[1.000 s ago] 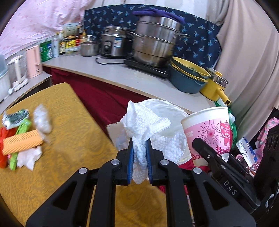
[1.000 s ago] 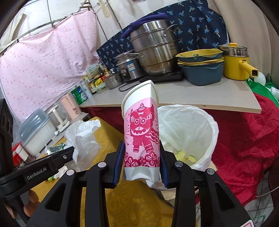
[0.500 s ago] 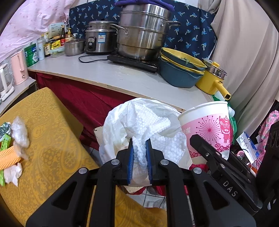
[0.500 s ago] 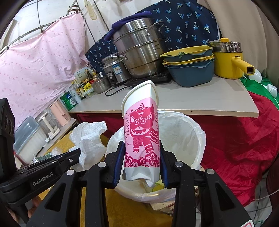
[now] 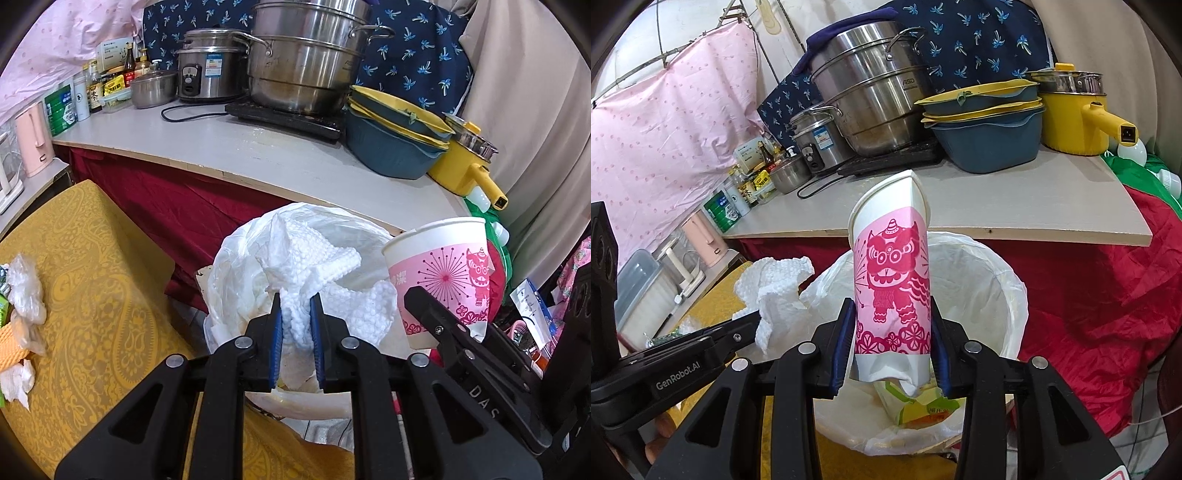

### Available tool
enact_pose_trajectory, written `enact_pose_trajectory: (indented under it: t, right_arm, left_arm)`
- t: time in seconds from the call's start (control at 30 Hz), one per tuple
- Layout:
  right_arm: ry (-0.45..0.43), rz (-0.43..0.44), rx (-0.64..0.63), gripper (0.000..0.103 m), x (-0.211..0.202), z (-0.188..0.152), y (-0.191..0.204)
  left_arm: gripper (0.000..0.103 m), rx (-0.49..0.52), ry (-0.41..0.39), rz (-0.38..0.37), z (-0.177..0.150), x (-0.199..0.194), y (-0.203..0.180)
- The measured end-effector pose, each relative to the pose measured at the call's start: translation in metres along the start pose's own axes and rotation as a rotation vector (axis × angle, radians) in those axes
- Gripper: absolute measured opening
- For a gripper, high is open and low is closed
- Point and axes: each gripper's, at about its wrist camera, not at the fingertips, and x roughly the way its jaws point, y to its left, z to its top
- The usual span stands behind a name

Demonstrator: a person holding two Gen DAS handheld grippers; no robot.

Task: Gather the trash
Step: 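Carry the cup and tissue to the bin and release both, then move both tools back over the remaining table trash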

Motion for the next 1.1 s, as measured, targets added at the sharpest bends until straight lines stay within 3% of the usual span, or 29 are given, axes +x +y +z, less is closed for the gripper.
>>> enact_pose_trajectory:
  t: [0.1, 0.27, 0.37, 0.47, 1.1]
  right_arm:
    - [-0.001, -0.006, 0.010, 0.039, 0.003, 0.002, -0.002]
    - [-0.017, -0.009, 0.023, 0.050, 0.000, 0.005, -0.003]
    - [-0.029, -0.009, 0.024, 0.052, -0.004, 0.008, -0.002]
    - [-0.042, -0.007, 0.023, 0.056, -0.010, 0.009, 0.000]
    - [-0.078, 0.045, -0.062, 0.056, -0.047, 0.007, 0.051]
  left_arm:
    - [0.018, 0.004, 0.007, 0.000, 0.000, 0.003, -0.001]
    - [0.038, -0.006, -0.008, 0.010, 0.003, 0.003, 0.000]
    - [0.042, -0.009, -0.020, 0.014, 0.005, 0.000, 0.000]
    - [0.042, -0.009, -0.030, 0.022, 0.006, -0.006, 0.003]
    - [0.043, -0.054, -0.108, 0.058, -0.004, -0.069, 0.031]
